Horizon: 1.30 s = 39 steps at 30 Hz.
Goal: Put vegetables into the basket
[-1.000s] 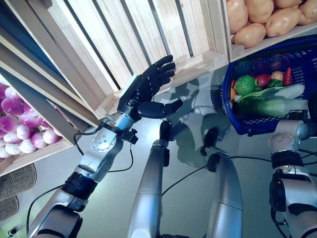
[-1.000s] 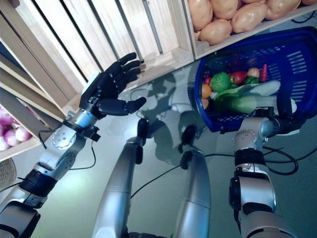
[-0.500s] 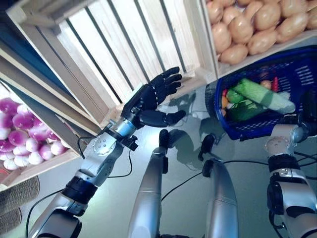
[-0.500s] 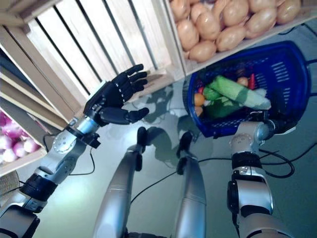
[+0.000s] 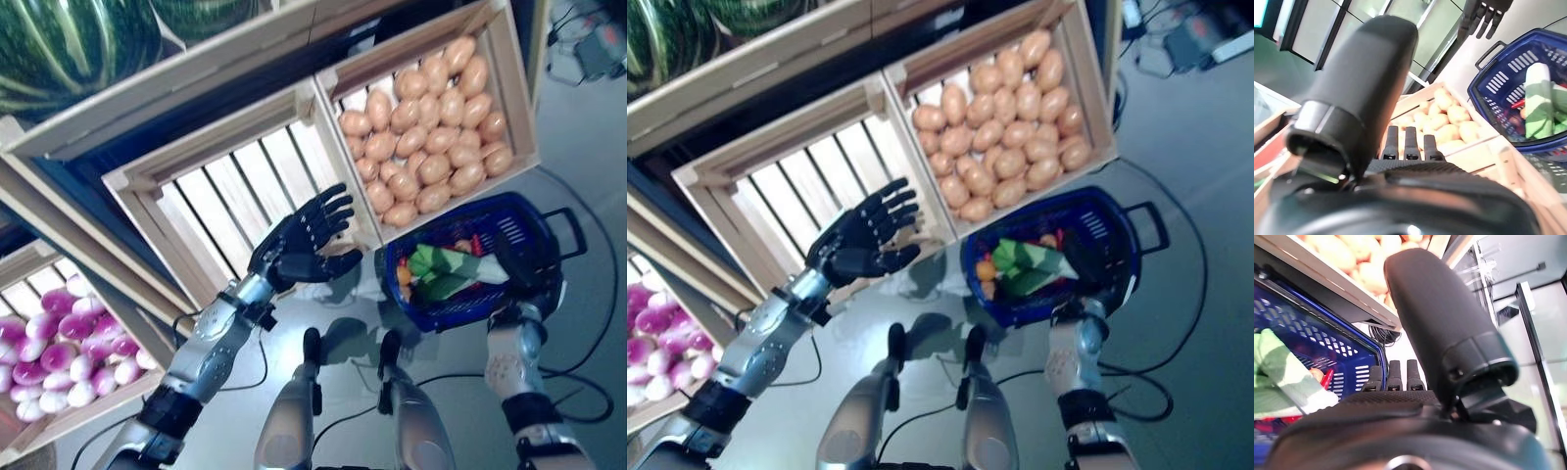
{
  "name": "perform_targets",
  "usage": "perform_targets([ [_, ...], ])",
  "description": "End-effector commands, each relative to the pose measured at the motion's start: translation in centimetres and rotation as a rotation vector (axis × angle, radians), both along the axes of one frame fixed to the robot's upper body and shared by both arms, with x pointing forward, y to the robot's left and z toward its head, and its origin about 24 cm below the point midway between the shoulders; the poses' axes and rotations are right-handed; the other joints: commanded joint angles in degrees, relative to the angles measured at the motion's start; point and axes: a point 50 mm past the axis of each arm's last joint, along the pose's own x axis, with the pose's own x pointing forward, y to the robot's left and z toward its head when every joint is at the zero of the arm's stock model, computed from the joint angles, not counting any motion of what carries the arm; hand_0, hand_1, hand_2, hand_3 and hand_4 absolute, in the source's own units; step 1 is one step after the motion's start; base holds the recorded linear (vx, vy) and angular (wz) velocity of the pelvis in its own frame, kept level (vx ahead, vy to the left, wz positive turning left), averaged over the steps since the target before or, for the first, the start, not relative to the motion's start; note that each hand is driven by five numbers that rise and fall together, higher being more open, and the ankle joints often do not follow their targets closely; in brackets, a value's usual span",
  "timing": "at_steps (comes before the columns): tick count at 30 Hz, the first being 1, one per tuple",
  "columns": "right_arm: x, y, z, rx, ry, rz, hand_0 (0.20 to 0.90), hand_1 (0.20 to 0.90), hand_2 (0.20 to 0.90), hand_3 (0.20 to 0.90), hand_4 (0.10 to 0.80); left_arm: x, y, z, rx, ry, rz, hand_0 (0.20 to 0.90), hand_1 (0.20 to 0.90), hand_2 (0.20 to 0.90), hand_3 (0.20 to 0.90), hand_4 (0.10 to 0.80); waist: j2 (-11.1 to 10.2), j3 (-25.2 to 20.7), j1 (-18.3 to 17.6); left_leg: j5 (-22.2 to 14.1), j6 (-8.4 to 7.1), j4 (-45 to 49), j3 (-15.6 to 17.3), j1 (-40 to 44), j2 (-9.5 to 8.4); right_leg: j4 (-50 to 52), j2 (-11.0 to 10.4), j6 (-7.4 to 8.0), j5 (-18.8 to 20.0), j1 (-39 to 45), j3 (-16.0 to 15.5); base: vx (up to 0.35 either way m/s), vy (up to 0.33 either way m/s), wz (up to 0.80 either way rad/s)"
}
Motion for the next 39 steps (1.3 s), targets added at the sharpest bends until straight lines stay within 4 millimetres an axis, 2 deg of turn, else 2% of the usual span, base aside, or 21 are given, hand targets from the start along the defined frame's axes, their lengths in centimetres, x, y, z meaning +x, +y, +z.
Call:
perform_targets([
  [1, -0.7, 0.5, 1.2, -0.276, -0.016, 0.179, 0.900, 0.900, 0.900, 0.900, 0.800, -0.8, -0.6, -0.5, -0.019, -0.031, -0.054, 0.900, 0.900, 0.900, 0.900, 0.800, 1.2, -11.8, -0.9, 0.9, -3.17, -4.0, -0.3, 1.6, 1.03, 0.4, 0.1, 0.30, -0.8, 4.6, -3.2, 0.196, 0.083, -0.05],
  [4, -1.9, 1.6, -1.3, -0.268, 0.092, 0.272, 0.900, 0.900, 0.900, 0.900, 0.800, -1.5, 0.2, -2.7, 0.010, 0.057, -0.036, 0.900, 0.900, 0.900, 0.900, 0.800, 0.8, -14.8, -1.2, 0.1, -3.02, -4.7, -0.1, 4.7, 1.15, -1.2, 0.2, 0.54, -0.6, 7.5, -2.9, 0.169, 0.040, -0.08],
  [5, -2.1, 1.8, -1.5, -0.266, 0.102, 0.296, 0.900, 0.900, 0.900, 0.900, 0.800, -1.6, 0.2, -2.9, 0.015, 0.068, -0.031, 0.900, 0.900, 0.900, 0.900, 0.800, 0.8, -15.0, -1.3, 0.1, -3.00, -4.7, -0.1, 4.9, 1.14, -1.4, 0.2, 0.56, -0.6, 7.8, -2.9, 0.130, 0.033, -0.03],
  [7, -3.5, 2.6, -4.2, -0.233, 0.197, 0.396, 0.900, 0.900, 0.900, 0.900, 0.800, -2.4, 1.0, -5.6, 0.052, 0.170, -0.006, 0.900, 0.900, 0.900, 0.900, 0.800, 0.6, -17.3, -1.5, -0.9, -2.98, -5.1, 0.1, 7.3, 1.03, -3.2, 0.3, 0.78, -0.3, 10.2, -2.6, 0.131, 0.040, 0.05],
  [8, -3.6, 2.7, -4.3, -0.235, 0.203, 0.399, 0.900, 0.900, 0.900, 0.900, 0.800, -2.5, 1.0, -5.8, 0.057, 0.174, -0.004, 0.900, 0.900, 0.900, 0.900, 0.800, 0.6, -17.4, -1.6, -1.0, -2.98, -5.1, 0.2, 7.5, 1.03, -3.4, 0.3, 0.80, -0.3, 10.4, -2.6, 0.084, 0.027, 0.05],
  [11, -4.6, 3.2, -6.4, -0.220, 0.314, 0.472, 0.900, 0.900, 0.900, 0.900, 0.800, -3.1, 1.7, -8.2, 0.140, 0.259, 0.025, 0.900, 0.900, 0.900, 0.900, 0.800, 0.4, -18.6, -1.9, -2.1, -3.09, -5.1, 0.9, 9.3, 1.15, -4.3, 0.3, 1.00, -0.3, 12.3, -2.7, 0.062, 0.018, -0.04],
  [14, -5.7, 3.8, -8.4, -0.286, 0.461, 0.582, 0.900, 0.900, 0.900, 0.900, 0.800, -4.0, 2.6, -11.0, 0.179, 0.399, 0.069, 0.900, 0.900, 0.900, 0.900, 0.800, 0.3, -19.4, -2.1, -2.7, -3.15, -5.1, 1.5, 10.9, 1.33, -5.0, 0.1, 1.25, -0.3, 13.7, -3.1, 0.057, 0.014, -0.07],
  [15, -6.4, 3.9, -9.5, -0.278, 0.531, 0.629, 0.900, 0.900, 0.900, 0.900, 0.800, -4.9, 2.9, -13.1, 0.153, 0.532, 0.098, 0.900, 0.900, 0.900, 0.900, 0.800, 0.1, -19.8, -1.9, -3.0, -3.10, -5.1, 1.6, 11.5, 1.30, -5.2, 0.0, 1.29, -0.5, 14.4, -3.3, 0.062, 0.014, -0.07],
  [18, -7.7, 4.4, -11.4, -0.256, 0.639, 0.688, 0.900, 0.900, 0.900, 0.900, 0.800, -6.4, 3.6, -16.0, 0.276, 0.641, 0.135, 0.900, 0.900, 0.900, 0.900, 0.800, -0.2, -20.1, -1.8, -3.3, -3.13, -5.1, 1.8, 12.1, 1.43, -5.5, -0.1, 1.49, -0.5, 15.2, -3.8, 0.044, 0.004, -0.03],
  [20, -9.2, 5.1, -13.4, -0.136, 0.741, 0.730, 0.900, 0.900, 0.900, 0.900, 0.800, -7.7, 4.2, -18.3, 0.396, 0.747, 0.160, 0.900, 0.900, 0.900, 0.900, 0.800, -0.4, -20.5, -1.8, -3.5, -3.06, -5.1, 1.7, 12.6, 1.33, -5.6, -0.1, 1.64, -0.7, 15.7, -3.9, 0.051, 0.006, -0.01],
  [23, -11.0, 5.4, -15.2, 0.008, 0.841, 0.723, 0.900, 0.900, 0.900, 0.900, 0.800, -9.0, 4.3, -20.2, 0.436, 0.865, 0.190, 0.900, 0.900, 0.900, 0.900, 0.800, -0.4, -20.7, -1.8, -3.5, -3.02, -5.1, 2.0, 13.1, 1.54, -5.5, -0.2, 1.63, -0.8, 16.2, -4.1, 0.025, 0.012, -0.01],
  [25, -12.4, 5.6, -16.3, 0.037, 0.920, 0.735, 0.900, 0.900, 0.900, 0.900, 0.800, -9.8, 4.4, -21.2, 0.474, 0.926, 0.209, 0.900, 0.900, 0.900, 0.900, 0.800, -0.3, -20.8, -1.8, -3.6, -2.83, -5.1, 1.9, 13.5, 1.45, -5.5, -0.1, 1.62, -0.9, 16.6, -4.2, 0.033, 0.025, 0.01],
  [29, -13.5, 6.2, -17.1, 0.085, 0.973, 0.746, 0.900, 0.900, 0.900, 0.900, 0.800, -11.3, 4.2, -22.3, 0.505, 1.017, 0.168, 0.900, 0.900, 0.900, 0.900, 0.800, -0.3, -21.2, -1.6, -3.9, -2.67, -5.1, 1.6, 14.2, 1.28, -5.7, -0.1, 1.60, -1.1, 17.4, -4.0, 0.049, 0.018, 0.00],
  [34, -12.7, 6.8, -16.7, 0.040, 0.949, 0.806, 0.900, 0.900, 0.900, 0.900, 0.800, -12.1, 4.2, -22.8, 0.521, 1.081, 0.122, 0.900, 0.900, 0.900, 0.900, 0.800, 0.0, -21.3, -1.9, -3.9, -2.64, -5.1, 1.5, 14.5, 1.35, -5.8, -0.1, 1.62, -1.1, 17.4, -3.3, 0.004, 0.012, 0.00],
  [39, -12.1, 6.5, -16.4, 0.022, 0.929, 0.795, 0.900, 0.900, 0.900, 0.900, 0.800, -12.2, 4.3, -22.8, 0.515, 1.099, 0.108, 0.900, 0.900, 0.900, 0.900, 0.800, 0.1, -21.5, -2.1, -4.0, -2.61, -5.1, 1.6, 14.5, 1.40, -5.8, -0.2, 1.75, -1.0, 17.2, -3.0, 0.001, 0.006, 0.00],
])
